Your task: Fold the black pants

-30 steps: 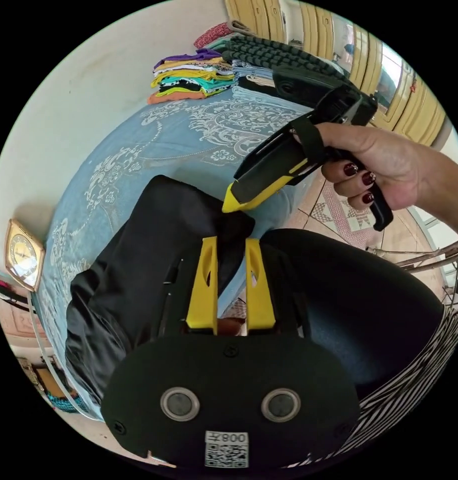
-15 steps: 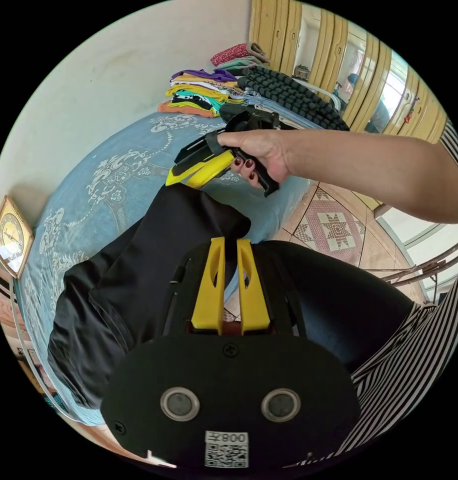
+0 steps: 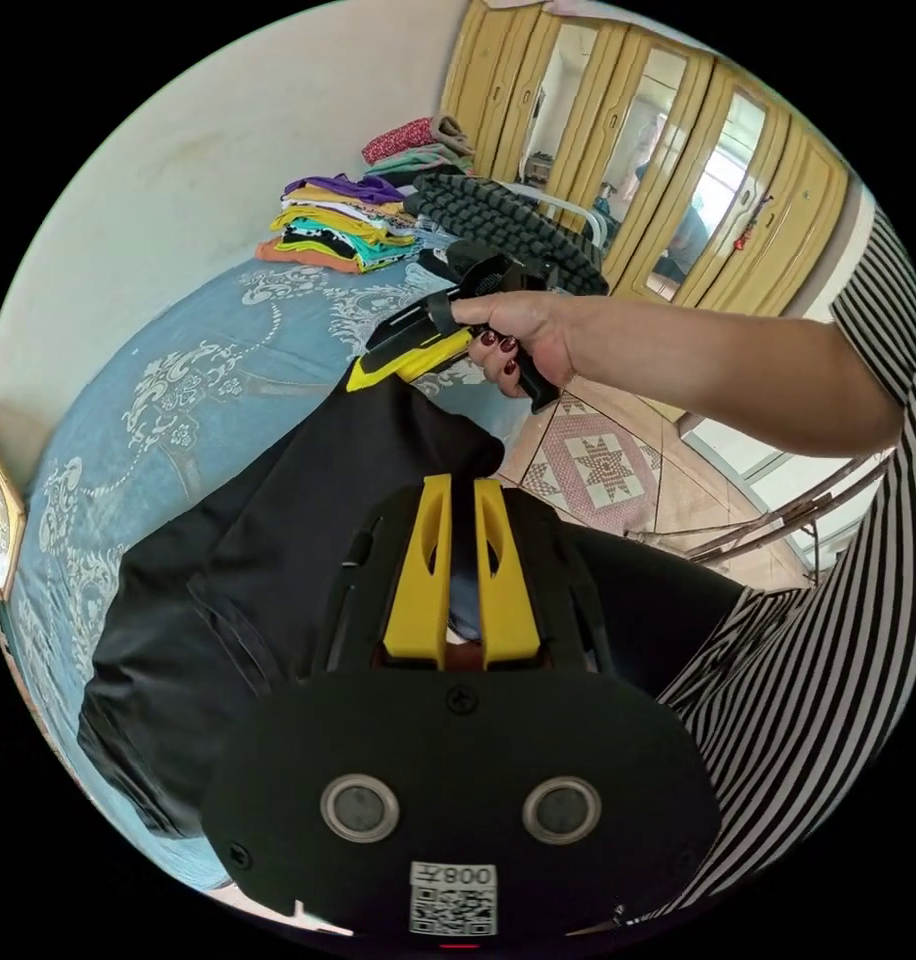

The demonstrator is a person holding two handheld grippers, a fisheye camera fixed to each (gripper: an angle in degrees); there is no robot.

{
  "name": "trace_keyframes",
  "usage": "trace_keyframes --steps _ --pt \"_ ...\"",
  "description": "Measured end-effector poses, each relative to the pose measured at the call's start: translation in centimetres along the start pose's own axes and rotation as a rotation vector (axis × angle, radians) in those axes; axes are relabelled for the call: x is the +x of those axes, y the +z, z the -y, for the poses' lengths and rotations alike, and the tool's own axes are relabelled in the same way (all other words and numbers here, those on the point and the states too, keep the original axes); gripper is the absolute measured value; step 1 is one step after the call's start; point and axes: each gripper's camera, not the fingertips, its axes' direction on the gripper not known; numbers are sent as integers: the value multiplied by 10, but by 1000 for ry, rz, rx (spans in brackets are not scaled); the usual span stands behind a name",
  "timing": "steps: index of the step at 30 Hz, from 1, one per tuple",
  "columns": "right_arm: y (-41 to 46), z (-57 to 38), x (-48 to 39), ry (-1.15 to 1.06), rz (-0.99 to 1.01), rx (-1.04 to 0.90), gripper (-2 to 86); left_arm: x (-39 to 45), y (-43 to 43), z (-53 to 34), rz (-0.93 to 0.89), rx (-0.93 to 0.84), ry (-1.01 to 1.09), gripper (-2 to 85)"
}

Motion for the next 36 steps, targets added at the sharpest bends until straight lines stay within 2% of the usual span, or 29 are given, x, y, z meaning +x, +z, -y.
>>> trace_keyframes --steps 4,6,11,15,21,26,34,36 --pt "10 -9 -55 -53 41 39 28 -34 -68 -32 -65 125 -133 18" --pt "23 -8 -89 -103 59 42 27 -64 -122 -63 -96 242 -234 18" --pt "104 -1 -197 -267 95 -28 27 -120 -215 -143 -131 451 -432 20" --pt "181 8 -246 -307 95 -100 27 -166 -275 -221 -139 592 -605 23" --pt "312 19 -296 -317 29 -226 27 -222 -336 -317 -103 698 -829 27" --pt "404 24 -316 -302 -55 -309 30 -258 -371 -374 -82 720 -956 32" --pt "486 27 -341 -313 -111 -369 46 -303 -420 -435 -74 774 -1080 39" --pt "501 29 -342 -319 -130 -391 52 -316 -422 -457 -142 789 -1158 47"
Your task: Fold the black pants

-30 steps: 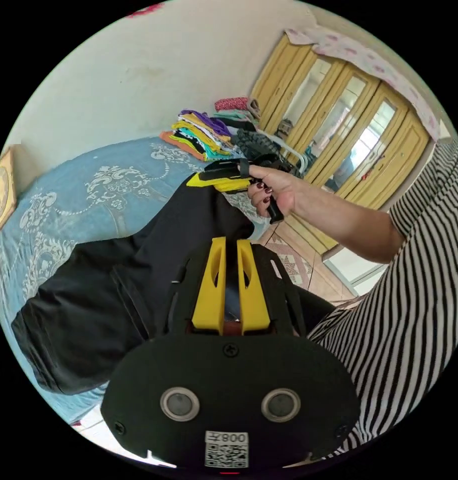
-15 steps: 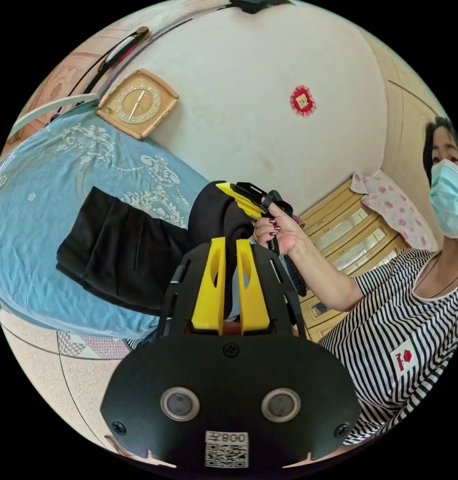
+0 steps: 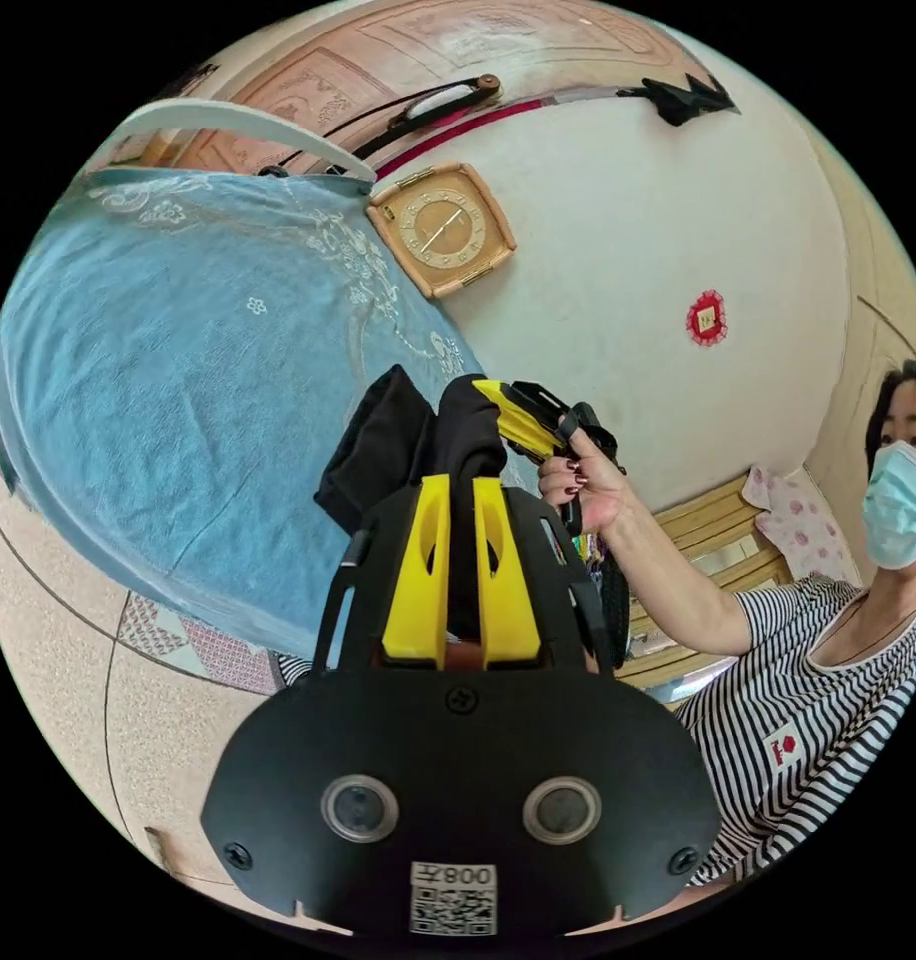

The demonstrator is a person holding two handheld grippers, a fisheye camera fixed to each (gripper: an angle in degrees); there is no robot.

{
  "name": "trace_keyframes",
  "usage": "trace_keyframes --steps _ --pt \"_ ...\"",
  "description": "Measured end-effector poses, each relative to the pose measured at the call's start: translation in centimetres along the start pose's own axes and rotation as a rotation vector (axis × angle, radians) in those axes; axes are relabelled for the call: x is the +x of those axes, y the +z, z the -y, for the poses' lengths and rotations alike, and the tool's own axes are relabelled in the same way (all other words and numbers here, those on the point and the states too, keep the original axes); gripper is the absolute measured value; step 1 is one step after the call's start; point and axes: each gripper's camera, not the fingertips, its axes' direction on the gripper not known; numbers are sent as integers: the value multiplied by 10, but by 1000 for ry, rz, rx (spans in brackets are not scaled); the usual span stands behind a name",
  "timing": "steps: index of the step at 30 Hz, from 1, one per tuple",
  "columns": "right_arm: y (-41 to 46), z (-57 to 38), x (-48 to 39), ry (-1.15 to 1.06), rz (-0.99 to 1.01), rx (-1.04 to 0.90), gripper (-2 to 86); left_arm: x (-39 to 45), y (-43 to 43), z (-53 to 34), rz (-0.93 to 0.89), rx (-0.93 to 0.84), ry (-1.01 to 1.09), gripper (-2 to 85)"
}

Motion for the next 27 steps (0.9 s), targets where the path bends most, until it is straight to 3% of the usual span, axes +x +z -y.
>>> trace_keyframes --steps 5,9,13,17,20,24,27 --pt "2 -6 -13 -76 48 3 27 -11 -31 4 -38 66 -72 65" --pt "4 -16 -36 -187 -36 14 8 3 -62 2 25 153 -68 43" --pt "48 -11 -69 -343 -274 -83 3 39 -73 9 66 216 55 14" --pt "105 -16 -89 -531 -546 -182 2 67 -42 34 221 32 177 4" --pt "113 -18 -95 -554 -543 -175 2 56 -19 39 417 -114 171 2" --pt "102 -8 -95 -492 -448 -238 1 71 -31 37 358 -45 176 1" --pt "59 -21 -100 -515 -388 -148 1 90 -26 35 361 -68 260 1"
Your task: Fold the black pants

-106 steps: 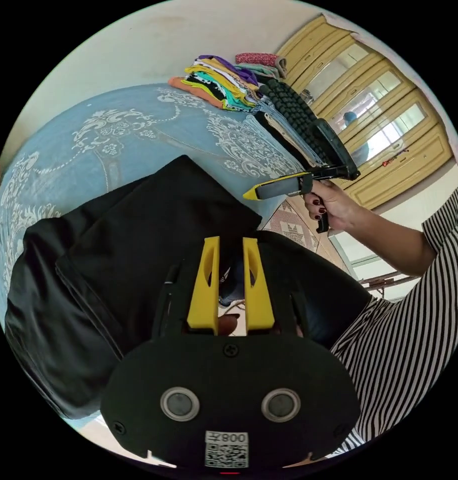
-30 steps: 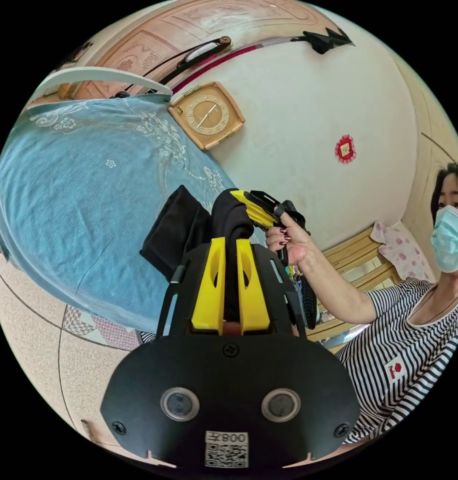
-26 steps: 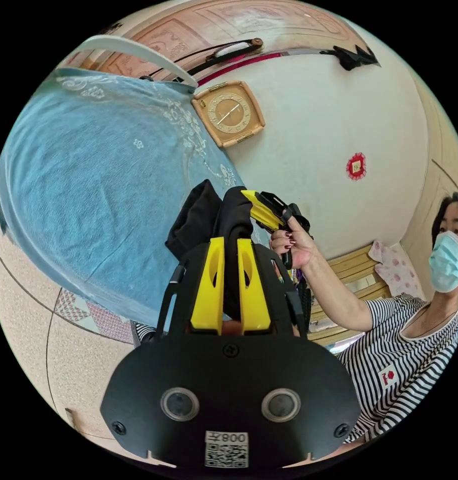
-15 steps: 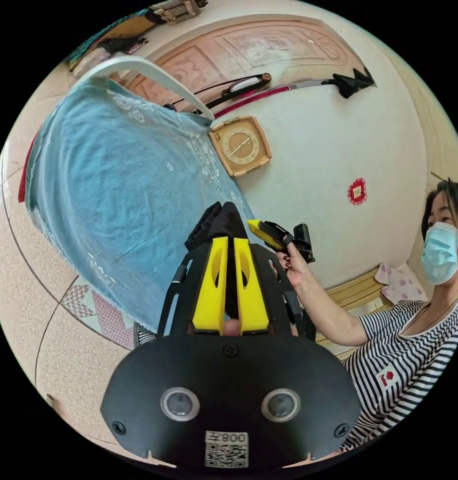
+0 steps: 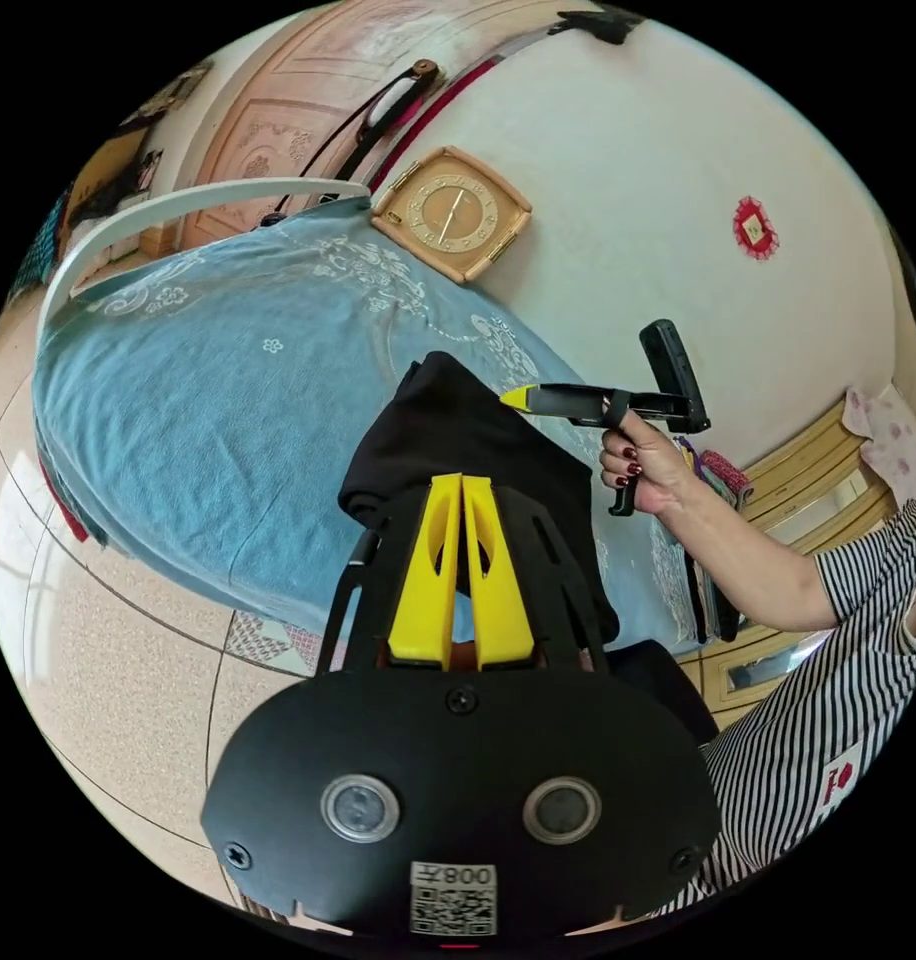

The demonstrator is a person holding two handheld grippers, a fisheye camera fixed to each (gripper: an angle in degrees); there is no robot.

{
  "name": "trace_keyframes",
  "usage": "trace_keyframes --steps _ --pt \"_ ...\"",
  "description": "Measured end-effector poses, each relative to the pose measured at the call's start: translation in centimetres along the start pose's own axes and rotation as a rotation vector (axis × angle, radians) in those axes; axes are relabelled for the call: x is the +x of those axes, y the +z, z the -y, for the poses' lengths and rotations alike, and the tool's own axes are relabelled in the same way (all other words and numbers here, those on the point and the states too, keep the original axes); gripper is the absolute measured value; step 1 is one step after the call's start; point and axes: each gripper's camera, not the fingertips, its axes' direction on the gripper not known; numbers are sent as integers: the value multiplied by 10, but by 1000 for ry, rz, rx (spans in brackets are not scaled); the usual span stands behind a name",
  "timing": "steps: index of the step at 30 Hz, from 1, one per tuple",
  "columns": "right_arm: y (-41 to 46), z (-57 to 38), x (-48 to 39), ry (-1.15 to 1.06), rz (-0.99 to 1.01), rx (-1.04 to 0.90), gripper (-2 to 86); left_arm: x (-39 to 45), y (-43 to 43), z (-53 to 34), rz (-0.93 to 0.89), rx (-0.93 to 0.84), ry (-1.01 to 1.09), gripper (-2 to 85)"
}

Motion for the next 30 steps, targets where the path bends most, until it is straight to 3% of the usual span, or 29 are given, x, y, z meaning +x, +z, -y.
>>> trace_keyframes --steps 3,7,12,15,17,22,27,30 --pt "-36 -46 8 18 -97 63 0 4 18 -2 107 -102 43 1" --pt "-21 -92 52 173 -251 -46 0 2 22 -3 52 -92 4 0" --pt "-10 -90 85 257 -106 -57 0 11 21 -2 37 -82 -29 0" --pt "-33 -93 68 188 -210 2 0 24 17 -4 -7 -41 -7 0" --pt "-49 -105 77 223 -251 78 0 27 31 -6 2 -103 -15 0" --pt "-36 -105 130 324 -163 2 0 28 48 -9 34 -143 -45 1" --pt "-63 -111 115 204 -226 83 1 42 56 -15 97 -157 -3 1" --pt "-43 -125 139 229 -251 -13 1 36 62 -17 42 -151 -55 2"
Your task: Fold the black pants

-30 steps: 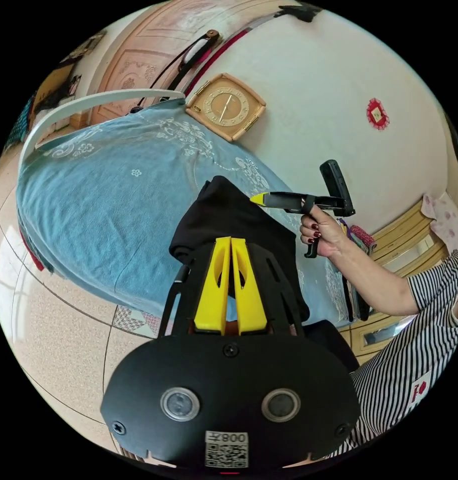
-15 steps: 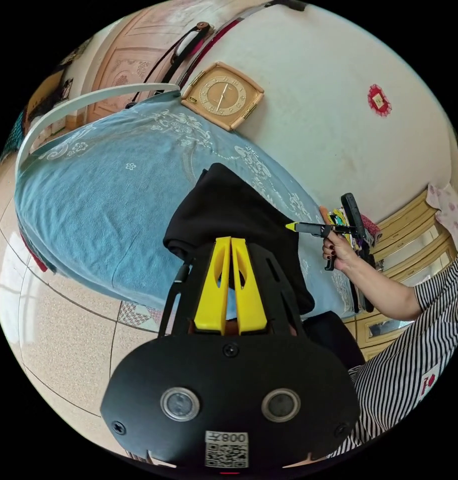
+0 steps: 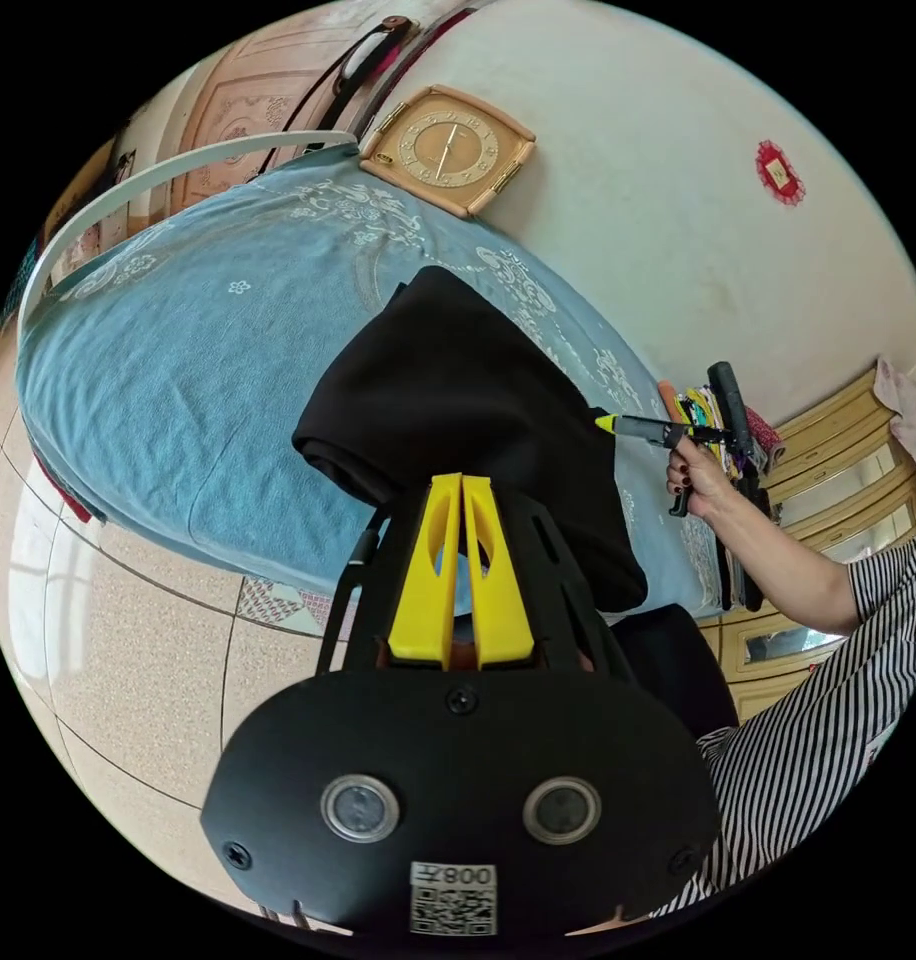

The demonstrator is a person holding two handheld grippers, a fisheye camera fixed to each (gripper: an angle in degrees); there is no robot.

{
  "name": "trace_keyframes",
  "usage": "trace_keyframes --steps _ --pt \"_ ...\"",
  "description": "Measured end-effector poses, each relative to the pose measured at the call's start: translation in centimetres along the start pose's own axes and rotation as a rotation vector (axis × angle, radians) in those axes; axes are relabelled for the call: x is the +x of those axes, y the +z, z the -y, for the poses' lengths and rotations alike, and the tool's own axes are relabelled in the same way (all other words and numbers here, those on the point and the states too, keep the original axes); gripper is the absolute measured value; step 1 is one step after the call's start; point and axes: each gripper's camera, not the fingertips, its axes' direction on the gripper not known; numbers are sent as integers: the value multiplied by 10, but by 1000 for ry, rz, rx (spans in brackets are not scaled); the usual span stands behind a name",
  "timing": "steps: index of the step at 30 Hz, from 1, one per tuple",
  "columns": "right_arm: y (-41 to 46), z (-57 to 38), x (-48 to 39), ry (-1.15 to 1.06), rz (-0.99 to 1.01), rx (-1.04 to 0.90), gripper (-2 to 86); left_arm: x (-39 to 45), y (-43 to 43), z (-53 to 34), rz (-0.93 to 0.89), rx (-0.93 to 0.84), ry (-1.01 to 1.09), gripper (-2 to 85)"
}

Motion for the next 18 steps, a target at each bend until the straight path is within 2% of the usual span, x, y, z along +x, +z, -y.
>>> trace_keyframes --steps 2,5,7,9,11,18 --pt "1 1 28 70 119 10 2 4 -3 -2 7 15 -10 4" --pt "-24 -8 38 54 124 90 3 18 -5 -10 -62 6 20 11" --pt "-33 -25 45 52 195 116 5 27 2 -19 -151 -39 35 21" --pt "-31 -49 57 66 306 96 8 39 23 -32 -253 -163 32 41" --pt "-20 -88 79 148 474 77 17 49 40 -40 -319 -246 46 60" --pt "26 -164 128 387 814 -15 68 79 88 -31 -285 -458 128 74"
